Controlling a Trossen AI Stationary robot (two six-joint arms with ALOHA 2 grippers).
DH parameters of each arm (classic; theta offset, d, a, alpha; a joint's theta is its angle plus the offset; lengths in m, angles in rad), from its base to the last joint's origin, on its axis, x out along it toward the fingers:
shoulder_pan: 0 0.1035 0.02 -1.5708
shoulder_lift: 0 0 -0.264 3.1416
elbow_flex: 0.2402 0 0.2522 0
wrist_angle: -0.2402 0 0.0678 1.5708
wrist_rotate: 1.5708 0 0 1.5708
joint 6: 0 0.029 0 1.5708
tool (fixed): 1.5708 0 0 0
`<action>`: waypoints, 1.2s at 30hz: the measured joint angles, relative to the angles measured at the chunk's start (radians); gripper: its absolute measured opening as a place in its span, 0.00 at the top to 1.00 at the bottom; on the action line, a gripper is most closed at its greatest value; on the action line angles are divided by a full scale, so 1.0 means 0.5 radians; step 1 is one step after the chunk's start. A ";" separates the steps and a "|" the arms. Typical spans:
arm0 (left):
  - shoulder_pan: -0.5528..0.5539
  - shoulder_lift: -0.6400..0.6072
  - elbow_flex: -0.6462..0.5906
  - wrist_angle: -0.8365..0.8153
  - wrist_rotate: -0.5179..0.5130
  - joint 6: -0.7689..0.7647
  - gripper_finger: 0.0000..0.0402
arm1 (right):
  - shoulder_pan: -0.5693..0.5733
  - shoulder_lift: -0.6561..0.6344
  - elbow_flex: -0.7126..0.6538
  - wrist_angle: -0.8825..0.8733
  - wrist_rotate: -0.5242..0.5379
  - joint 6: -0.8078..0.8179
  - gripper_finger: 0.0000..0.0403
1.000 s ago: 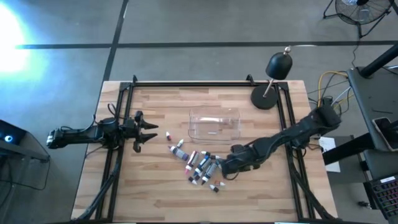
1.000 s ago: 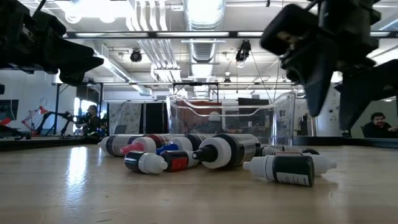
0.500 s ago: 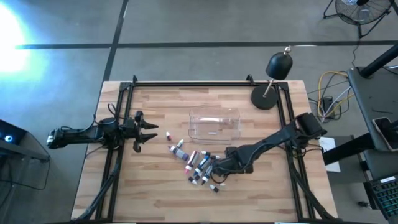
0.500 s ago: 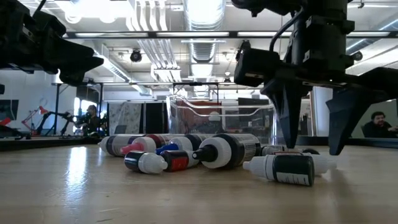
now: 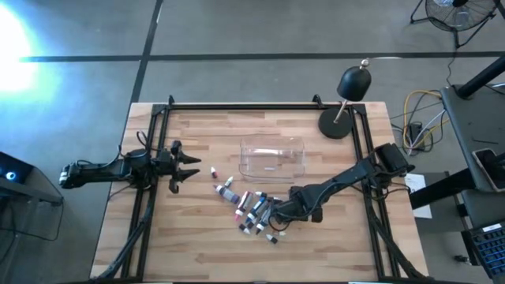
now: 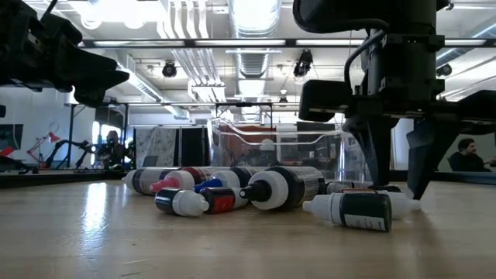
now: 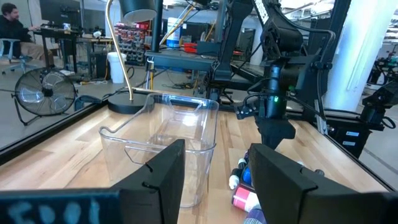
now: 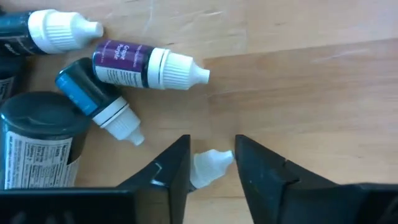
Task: Pick & Place food coloring
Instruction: Put the small black food coloring bottle into the transparent bin
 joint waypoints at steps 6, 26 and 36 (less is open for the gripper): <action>0.000 0.000 0.000 0.000 0.000 0.000 0.62 | 0.000 0.000 -0.004 0.068 -0.007 0.001 0.79; 0.000 0.000 0.000 0.000 0.000 0.000 0.62 | -0.003 0.000 0.060 -0.040 0.103 -1.192 0.51; 0.000 0.000 0.000 0.000 0.000 0.000 0.62 | -0.008 -0.002 0.299 -0.158 0.026 -2.567 0.53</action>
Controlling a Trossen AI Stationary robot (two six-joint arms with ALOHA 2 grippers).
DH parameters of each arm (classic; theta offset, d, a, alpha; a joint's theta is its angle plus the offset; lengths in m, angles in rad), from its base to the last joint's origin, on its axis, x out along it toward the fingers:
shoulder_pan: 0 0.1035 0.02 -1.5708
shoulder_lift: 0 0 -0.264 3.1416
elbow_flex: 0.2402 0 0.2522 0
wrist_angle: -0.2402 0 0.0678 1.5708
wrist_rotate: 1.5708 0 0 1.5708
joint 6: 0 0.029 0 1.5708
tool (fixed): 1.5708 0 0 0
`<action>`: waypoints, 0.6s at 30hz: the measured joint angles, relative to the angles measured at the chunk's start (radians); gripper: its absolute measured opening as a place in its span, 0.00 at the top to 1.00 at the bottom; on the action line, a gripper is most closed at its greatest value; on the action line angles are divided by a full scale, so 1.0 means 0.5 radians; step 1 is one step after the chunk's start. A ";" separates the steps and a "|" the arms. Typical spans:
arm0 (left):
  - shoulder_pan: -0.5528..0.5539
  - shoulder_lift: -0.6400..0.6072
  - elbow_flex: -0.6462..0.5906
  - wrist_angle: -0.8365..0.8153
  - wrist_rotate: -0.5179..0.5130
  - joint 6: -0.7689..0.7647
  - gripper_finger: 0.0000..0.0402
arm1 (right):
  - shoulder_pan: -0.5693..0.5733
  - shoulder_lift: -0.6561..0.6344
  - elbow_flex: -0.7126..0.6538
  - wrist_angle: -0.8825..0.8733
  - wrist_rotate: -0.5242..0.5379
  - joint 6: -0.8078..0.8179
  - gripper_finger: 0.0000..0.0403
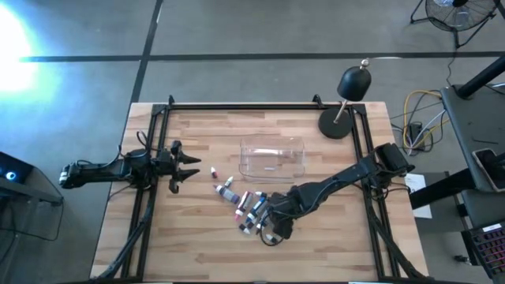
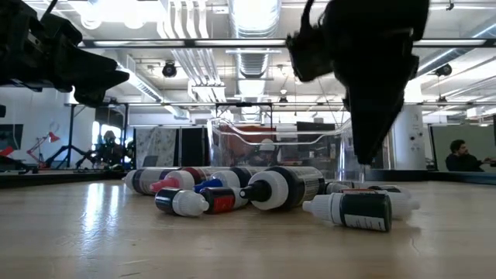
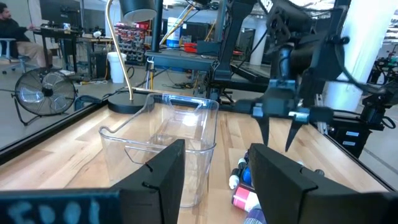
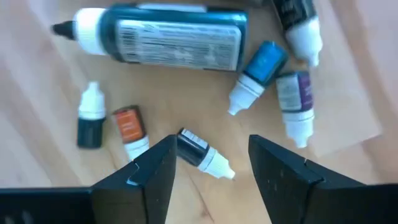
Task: Pick & Place food coloring
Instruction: Put the small black food coloring bottle into the transparent bin
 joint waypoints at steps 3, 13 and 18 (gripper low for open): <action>0.000 0.000 0.000 0.000 0.000 0.000 0.62 | 0.017 0.000 0.067 -0.047 -0.021 -0.406 0.54; 0.000 0.000 0.000 0.000 0.000 0.000 0.62 | 0.082 -0.003 -0.065 -0.063 -0.081 -1.217 0.55; 0.000 0.000 0.000 0.000 0.000 0.000 0.62 | 0.075 -0.002 -0.131 0.030 -0.081 -1.301 0.55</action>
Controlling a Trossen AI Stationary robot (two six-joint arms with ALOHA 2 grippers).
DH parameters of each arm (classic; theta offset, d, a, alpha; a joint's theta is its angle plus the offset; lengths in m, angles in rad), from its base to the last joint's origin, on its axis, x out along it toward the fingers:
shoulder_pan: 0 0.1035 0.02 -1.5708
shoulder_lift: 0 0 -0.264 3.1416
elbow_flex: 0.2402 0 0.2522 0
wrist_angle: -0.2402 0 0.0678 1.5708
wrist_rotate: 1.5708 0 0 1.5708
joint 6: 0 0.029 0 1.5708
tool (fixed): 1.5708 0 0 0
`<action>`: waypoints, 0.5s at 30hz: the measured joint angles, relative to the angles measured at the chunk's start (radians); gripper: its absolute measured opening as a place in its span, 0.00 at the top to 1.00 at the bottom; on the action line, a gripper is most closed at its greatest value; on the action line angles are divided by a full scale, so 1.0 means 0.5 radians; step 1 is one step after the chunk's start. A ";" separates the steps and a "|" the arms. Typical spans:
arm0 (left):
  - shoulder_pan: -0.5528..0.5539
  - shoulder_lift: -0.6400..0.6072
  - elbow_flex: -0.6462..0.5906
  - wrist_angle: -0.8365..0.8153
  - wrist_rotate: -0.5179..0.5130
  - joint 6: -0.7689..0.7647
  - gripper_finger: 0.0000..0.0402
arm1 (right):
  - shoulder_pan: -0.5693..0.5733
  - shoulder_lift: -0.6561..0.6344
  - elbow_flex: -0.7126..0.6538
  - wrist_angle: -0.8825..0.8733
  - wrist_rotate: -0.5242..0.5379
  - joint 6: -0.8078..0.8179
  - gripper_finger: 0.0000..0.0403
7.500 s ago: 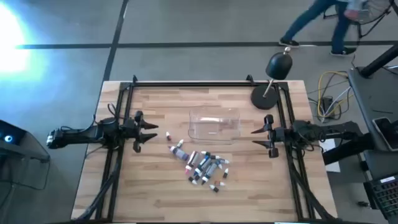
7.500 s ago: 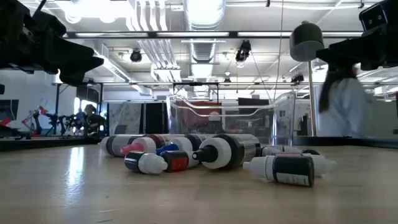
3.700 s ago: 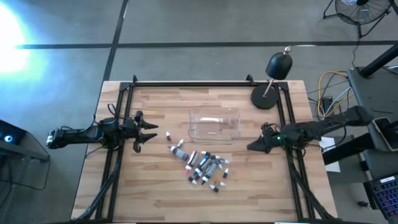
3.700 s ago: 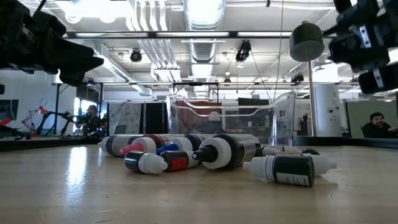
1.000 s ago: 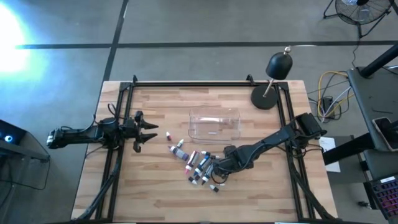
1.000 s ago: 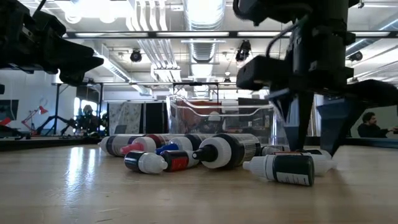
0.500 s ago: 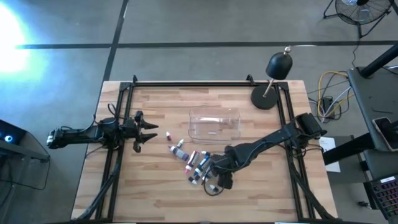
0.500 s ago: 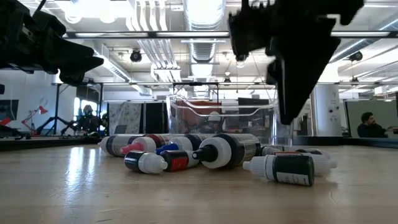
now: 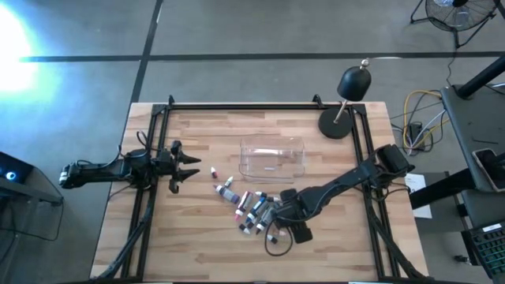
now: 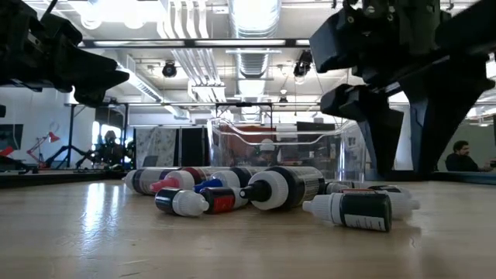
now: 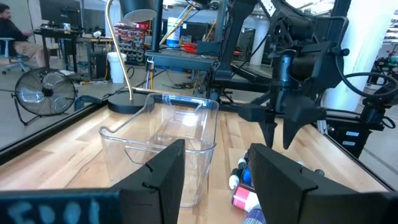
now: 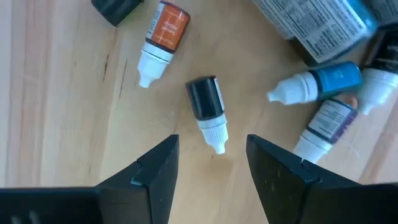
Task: Pick & Place food coloring
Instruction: Put the small black food coloring bottle into the transparent bin
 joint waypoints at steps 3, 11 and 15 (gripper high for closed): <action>0.000 0.000 0.000 0.000 0.000 0.000 0.62 | 0.005 0.000 -0.056 0.102 0.001 -0.108 0.55; 0.000 0.000 0.000 0.000 0.000 0.000 0.62 | 0.005 0.001 -0.155 0.223 0.060 -0.187 0.57; 0.000 0.000 0.001 0.000 0.000 0.000 0.62 | 0.005 0.001 -0.202 0.227 0.061 -0.193 0.61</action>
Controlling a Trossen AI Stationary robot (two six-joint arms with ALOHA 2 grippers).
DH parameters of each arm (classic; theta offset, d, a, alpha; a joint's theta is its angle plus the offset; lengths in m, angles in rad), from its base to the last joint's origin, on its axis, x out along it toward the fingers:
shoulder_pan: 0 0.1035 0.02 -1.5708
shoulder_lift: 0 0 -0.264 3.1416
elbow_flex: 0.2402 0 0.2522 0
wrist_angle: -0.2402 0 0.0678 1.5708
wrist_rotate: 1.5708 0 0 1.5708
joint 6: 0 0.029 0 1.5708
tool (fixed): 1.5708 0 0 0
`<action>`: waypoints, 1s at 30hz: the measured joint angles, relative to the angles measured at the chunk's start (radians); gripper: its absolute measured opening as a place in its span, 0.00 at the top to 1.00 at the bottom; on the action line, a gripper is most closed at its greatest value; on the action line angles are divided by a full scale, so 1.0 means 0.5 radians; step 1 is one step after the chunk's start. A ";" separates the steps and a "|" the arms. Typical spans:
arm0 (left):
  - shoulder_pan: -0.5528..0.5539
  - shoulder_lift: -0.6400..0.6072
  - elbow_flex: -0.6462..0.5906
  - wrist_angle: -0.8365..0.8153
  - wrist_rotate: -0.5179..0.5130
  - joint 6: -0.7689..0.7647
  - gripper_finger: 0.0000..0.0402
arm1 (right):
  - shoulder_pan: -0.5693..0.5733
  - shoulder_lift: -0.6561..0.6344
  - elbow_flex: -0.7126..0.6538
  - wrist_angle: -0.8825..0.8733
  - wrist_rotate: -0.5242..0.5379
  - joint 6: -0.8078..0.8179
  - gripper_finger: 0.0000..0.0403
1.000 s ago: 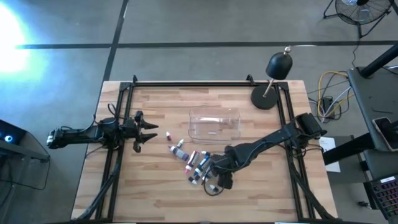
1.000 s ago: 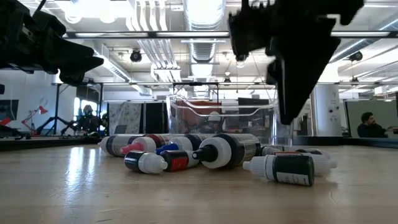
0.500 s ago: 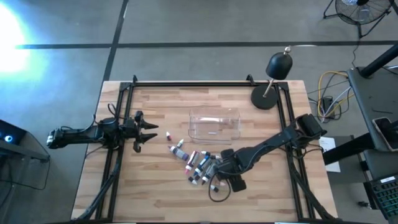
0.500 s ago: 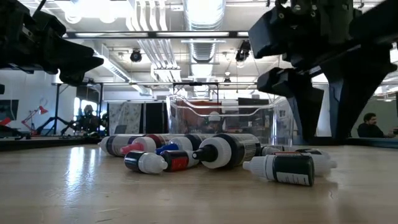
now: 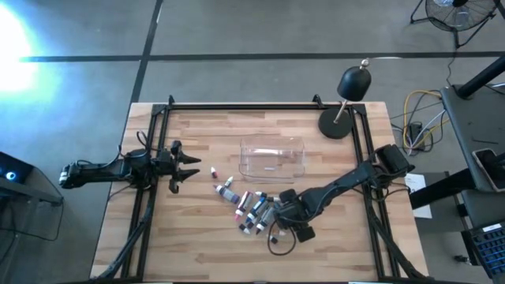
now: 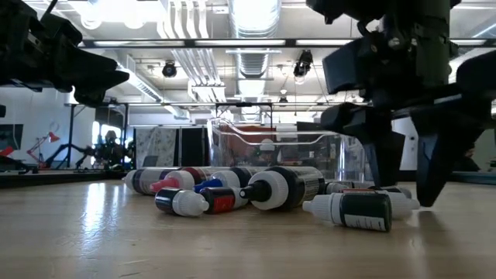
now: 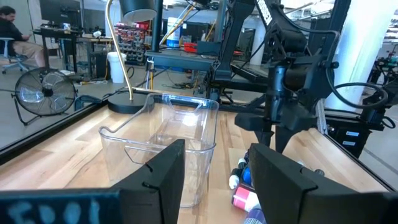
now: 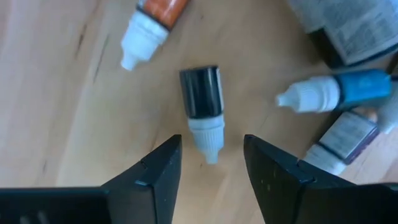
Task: Pick & Place food coloring
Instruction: Put the small black food coloring bottle into the transparent bin
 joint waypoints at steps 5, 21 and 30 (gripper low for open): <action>0.000 0.000 0.000 0.000 0.000 0.000 0.62 | -0.001 0.001 -0.019 0.034 0.014 0.005 0.69; 0.000 0.000 -0.001 0.000 0.000 -0.001 0.62 | 0.003 0.011 -0.021 0.158 0.050 -0.024 0.68; 0.000 0.000 0.000 0.000 0.000 0.000 0.62 | 0.003 0.012 -0.024 0.257 0.050 -0.100 0.67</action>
